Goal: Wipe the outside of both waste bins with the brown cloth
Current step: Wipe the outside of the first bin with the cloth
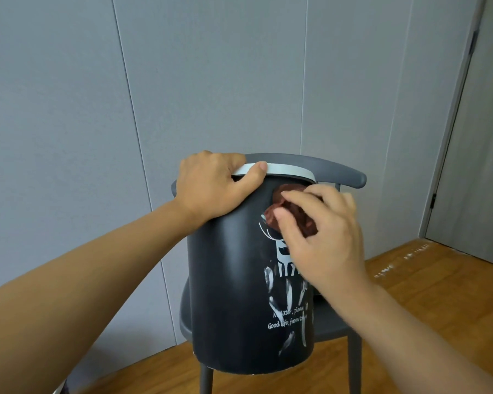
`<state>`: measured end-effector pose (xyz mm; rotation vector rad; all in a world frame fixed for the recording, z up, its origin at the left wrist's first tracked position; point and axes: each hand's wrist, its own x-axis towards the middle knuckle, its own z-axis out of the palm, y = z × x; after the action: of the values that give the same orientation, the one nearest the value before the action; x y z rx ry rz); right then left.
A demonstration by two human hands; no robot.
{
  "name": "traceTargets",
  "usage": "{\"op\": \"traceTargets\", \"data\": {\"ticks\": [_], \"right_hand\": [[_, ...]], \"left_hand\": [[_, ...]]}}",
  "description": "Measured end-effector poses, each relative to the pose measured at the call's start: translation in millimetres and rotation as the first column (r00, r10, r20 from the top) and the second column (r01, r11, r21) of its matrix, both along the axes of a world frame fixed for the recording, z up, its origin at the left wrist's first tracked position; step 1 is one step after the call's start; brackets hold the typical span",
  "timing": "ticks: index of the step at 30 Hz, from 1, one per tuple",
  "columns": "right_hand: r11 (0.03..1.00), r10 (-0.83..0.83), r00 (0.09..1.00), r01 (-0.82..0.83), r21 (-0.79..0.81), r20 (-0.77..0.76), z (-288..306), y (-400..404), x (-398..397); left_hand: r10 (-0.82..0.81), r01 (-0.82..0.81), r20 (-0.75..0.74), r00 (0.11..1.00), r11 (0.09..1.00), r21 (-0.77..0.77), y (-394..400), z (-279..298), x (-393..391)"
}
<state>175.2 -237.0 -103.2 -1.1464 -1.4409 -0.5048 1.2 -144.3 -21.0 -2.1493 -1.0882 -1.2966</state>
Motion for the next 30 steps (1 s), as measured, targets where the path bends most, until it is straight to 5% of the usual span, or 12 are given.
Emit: {"op": "traceTargets", "data": {"ticks": [4,10,14,20,25,30], "right_hand": [[0.999,0.054,0.982,-0.052,-0.013,0.182,-15,-17,-4],[0.997,-0.082,0.996,0.082,-0.005,-0.043,7,4,0],[0.998,0.063,0.976,-0.062,-0.011,0.208,-13,-14,-5],[0.997,-0.079,0.996,0.08,0.011,-0.04,8,3,1],[0.996,0.083,0.967,-0.09,0.017,0.241,-8,-12,-3],[0.994,-0.109,0.992,0.109,0.004,-0.066,15,7,2]], "left_hand": [[-0.026,0.026,0.016,1.0,1.0,0.015,0,-2,-2],[-0.001,0.001,0.015,1.0,1.0,-0.007,-2,0,1],[-0.014,0.014,0.022,1.0,1.0,-0.011,-1,-2,-5],[-0.02,0.02,0.014,1.0,1.0,-0.002,-3,-1,-3],[-0.041,0.042,0.032,0.999,0.999,-0.011,-2,-3,-8],[-0.036,0.036,0.025,0.999,0.999,0.009,-7,-2,-2]]}}
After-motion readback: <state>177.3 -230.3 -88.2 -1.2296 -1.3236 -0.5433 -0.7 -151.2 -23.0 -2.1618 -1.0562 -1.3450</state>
